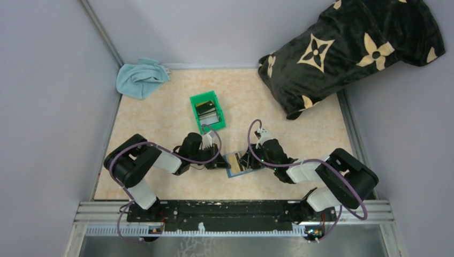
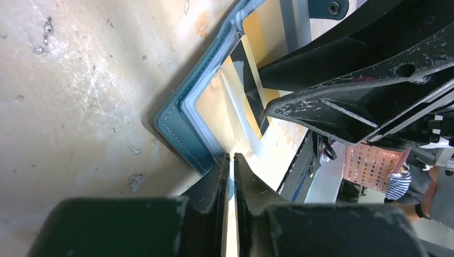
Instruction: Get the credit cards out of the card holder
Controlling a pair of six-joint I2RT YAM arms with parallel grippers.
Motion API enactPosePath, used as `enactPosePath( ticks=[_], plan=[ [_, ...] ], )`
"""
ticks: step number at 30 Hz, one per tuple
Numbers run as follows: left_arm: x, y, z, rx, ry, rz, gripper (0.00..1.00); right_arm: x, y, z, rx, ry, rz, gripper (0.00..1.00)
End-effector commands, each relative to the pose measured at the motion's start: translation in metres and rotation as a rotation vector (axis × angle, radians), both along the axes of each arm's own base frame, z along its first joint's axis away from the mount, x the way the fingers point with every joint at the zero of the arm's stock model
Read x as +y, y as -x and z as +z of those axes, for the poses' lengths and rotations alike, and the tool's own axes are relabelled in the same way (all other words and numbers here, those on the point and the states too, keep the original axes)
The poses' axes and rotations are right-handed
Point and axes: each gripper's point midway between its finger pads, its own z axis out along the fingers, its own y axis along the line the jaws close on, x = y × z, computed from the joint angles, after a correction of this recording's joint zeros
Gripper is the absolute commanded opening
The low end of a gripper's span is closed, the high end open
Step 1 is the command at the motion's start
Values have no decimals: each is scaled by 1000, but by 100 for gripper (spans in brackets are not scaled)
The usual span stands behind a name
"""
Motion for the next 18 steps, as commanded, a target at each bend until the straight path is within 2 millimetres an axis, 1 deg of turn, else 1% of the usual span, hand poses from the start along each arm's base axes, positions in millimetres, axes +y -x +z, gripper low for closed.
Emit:
enactPosePath(
  ticks=[1,4,8,13,14,18],
  plan=[
    [4,1,-19,7,-46,-1,13,5,-2,7,-18,-45,10,31],
    [0,0,-21,13,-32,-4,13,7,0,9,-18,-63,24,30],
    [-1,1,-25,28,-24,-9,13,12,4,17,-37,-104,65,19],
    [0,2,-26,28,-29,-6,13,13,6,21,-49,-119,76,2],
    [1,2,-25,27,-30,-5,13,13,6,22,-51,-120,74,0],
    [1,2,-25,25,-33,-7,13,10,3,26,-56,-133,59,0]
  ],
)
